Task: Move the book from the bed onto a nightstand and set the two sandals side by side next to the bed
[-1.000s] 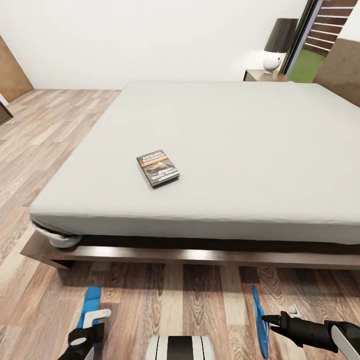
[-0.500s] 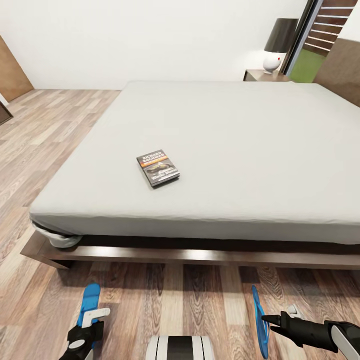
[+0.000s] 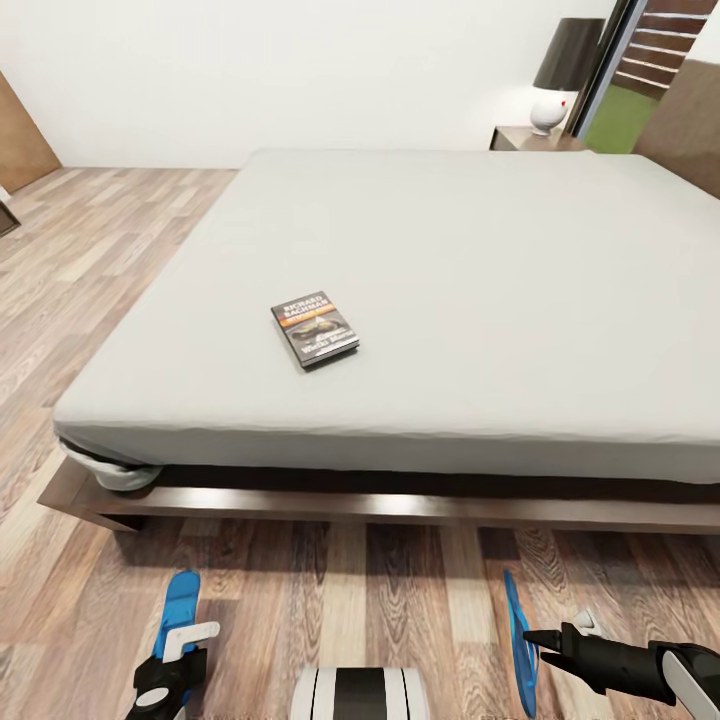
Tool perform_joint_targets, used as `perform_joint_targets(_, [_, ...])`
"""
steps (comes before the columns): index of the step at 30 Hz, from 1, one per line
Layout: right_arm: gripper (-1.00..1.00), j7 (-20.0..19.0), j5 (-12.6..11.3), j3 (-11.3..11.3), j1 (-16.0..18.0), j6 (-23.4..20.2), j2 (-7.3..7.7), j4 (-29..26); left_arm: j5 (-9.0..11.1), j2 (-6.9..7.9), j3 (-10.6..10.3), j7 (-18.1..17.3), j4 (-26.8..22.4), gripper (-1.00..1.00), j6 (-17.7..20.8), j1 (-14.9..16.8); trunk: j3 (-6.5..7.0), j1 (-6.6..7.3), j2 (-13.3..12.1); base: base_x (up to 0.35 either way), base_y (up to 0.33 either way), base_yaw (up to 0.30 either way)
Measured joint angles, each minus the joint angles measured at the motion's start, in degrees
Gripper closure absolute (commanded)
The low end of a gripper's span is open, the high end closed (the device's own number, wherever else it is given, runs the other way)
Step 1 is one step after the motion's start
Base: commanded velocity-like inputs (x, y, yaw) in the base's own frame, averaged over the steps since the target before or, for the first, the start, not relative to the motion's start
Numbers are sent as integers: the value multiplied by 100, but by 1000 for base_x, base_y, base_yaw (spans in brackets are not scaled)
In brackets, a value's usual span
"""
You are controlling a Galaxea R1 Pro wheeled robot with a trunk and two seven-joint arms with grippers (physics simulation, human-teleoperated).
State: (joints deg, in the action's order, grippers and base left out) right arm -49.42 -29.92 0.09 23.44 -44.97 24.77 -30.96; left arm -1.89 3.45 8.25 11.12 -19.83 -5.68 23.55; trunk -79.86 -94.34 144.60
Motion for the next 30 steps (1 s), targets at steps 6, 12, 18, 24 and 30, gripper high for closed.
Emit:
perform_joint_targets(6, [100,0,0,0,0,0,0,2,0,-4,-2,2,1,100,0,-2,-133,-15,8,0,0,0])
perform_joint_targets(12, [100,0,0,0,0,0,0,2,0,-5,-5,0,1,100,0,-2,-266,-31,16,0,0,0])
perform_joint_targets(18, [100,0,0,0,0,0,1,1,0,-5,-7,0,1,100,0,-1,-399,-46,24,0,0,0])
perform_joint_targets(24, [100,0,-9,-1,1,-3,1,2,-2,-5,-7,1,0,100,0,-2,-444,-51,27,0,0,0])
perform_joint_targets(30, [100,0,-8,-1,1,-3,0,0,-2,0,3,6,-1,100,-23,-2,-444,-49,27,133,0,0])
